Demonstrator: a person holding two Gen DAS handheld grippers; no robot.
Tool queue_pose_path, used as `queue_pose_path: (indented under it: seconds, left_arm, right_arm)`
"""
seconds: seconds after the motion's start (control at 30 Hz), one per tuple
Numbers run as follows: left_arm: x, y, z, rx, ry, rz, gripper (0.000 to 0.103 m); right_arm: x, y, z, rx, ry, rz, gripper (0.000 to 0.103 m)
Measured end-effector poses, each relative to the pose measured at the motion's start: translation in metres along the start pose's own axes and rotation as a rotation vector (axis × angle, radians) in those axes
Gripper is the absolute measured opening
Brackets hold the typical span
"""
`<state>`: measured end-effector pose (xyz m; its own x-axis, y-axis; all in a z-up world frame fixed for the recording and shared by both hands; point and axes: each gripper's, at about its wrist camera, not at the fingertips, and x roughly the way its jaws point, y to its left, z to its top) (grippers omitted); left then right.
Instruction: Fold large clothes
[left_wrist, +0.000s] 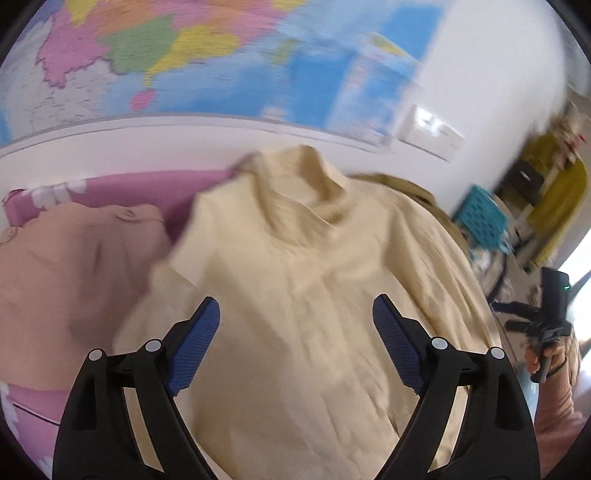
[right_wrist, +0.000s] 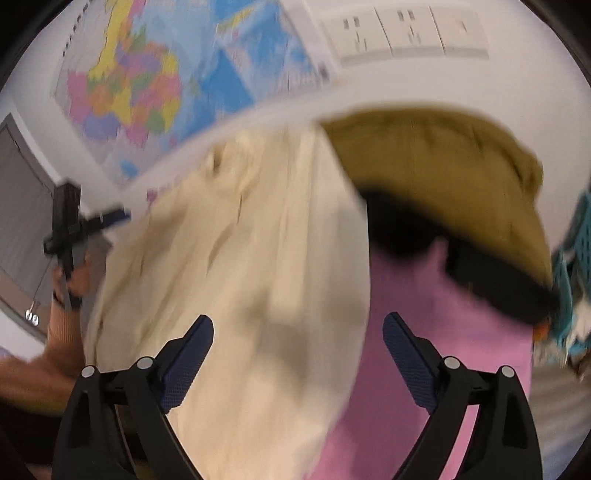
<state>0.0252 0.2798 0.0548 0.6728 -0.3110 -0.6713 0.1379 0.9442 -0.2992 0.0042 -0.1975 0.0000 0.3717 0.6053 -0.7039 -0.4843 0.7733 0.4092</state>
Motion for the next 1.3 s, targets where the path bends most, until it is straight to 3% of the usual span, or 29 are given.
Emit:
queue_pose_path:
  seconds: [0.13,0.2,0.23,0.27,0.37,0.47,0.57,0.67,0.87,0.93,1.1,1.2,1.3]
  left_arm:
    - [0.009,-0.017,-0.025,0.051,0.008,-0.023,0.086]
    - [0.012,-0.019,-0.034,0.048,0.017,-0.04,0.086]
    - [0.014,-0.023,-0.038,0.053,0.027,-0.035,0.086]
    - [0.014,-0.024,-0.041,0.057,0.029,-0.025,0.086]
    - [0.006,-0.024,-0.047,0.063,0.023,0.011,0.086]
    - [-0.019,-0.014,-0.053,0.064,-0.023,0.054,0.086]
    - [-0.05,0.001,-0.065,0.052,-0.073,0.13,0.086]
    - [-0.065,0.017,-0.086,0.033,-0.072,0.204,0.088]
    - [-0.058,0.03,-0.146,0.019,0.06,0.222,0.088]
    - [-0.052,0.029,-0.159,0.022,0.097,0.231,0.081]
    - [-0.065,0.044,-0.157,-0.05,0.074,0.236,0.012]
    - [-0.098,0.061,-0.137,-0.137,0.022,0.251,0.01]
    - [-0.142,0.071,-0.107,-0.162,-0.052,0.307,0.01]
  right_arm:
    - [-0.001,0.001,-0.054,0.074,0.033,0.119,0.087]
    - [0.003,0.009,-0.066,0.067,0.038,0.159,0.05]
    - [0.004,0.013,-0.067,0.053,0.037,0.151,0.023]
    - [0.001,0.015,-0.067,0.048,0.028,0.149,0.008]
    - [-0.026,0.025,-0.046,0.032,-0.06,0.122,0.004]
    - [-0.078,0.03,-0.012,0.004,-0.217,0.066,0.004]
    - [-0.109,0.023,0.019,-0.009,-0.32,-0.037,0.004]
    - [-0.098,0.005,0.037,0.024,-0.313,-0.104,0.004]
    - [-0.051,-0.035,0.028,0.131,-0.241,-0.042,0.005]
    - [-0.043,-0.036,0.023,0.136,-0.228,-0.04,0.005]
    - [-0.034,-0.041,0.013,0.154,-0.22,-0.012,0.006]
    - [-0.034,-0.043,0.01,0.156,-0.222,-0.01,0.006]
    - [-0.034,-0.046,0.01,0.162,-0.227,-0.007,0.006]
